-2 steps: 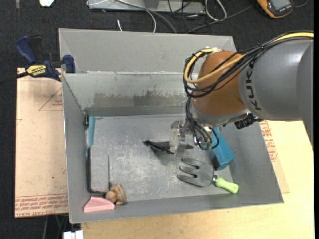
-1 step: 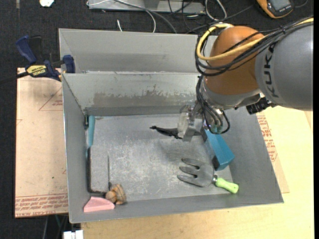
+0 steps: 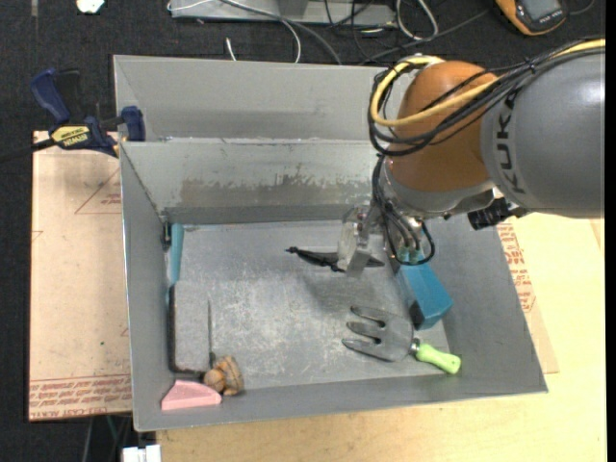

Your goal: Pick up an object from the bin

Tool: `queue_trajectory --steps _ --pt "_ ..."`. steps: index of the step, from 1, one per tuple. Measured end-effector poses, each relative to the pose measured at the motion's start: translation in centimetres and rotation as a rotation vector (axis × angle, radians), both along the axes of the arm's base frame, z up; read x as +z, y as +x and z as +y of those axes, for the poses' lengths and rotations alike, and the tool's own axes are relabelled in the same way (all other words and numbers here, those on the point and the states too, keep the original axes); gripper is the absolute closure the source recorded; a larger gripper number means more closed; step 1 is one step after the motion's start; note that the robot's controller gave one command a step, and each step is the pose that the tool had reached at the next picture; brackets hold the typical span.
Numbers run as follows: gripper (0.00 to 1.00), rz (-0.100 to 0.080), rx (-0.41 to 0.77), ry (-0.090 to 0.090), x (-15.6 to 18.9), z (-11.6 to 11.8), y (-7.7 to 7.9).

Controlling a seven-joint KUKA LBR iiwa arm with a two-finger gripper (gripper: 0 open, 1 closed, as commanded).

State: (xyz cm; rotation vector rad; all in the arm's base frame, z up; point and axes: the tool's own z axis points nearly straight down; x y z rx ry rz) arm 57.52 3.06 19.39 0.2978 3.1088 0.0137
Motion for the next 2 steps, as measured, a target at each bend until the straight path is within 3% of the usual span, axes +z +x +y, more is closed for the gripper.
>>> queue_trajectory --steps 1,2 --pt "1.00 0.010 -0.017 0.000 -3.0 0.9 -0.7" --pt "1.00 0.010 0.001 0.000 4.3 1.4 -0.5"
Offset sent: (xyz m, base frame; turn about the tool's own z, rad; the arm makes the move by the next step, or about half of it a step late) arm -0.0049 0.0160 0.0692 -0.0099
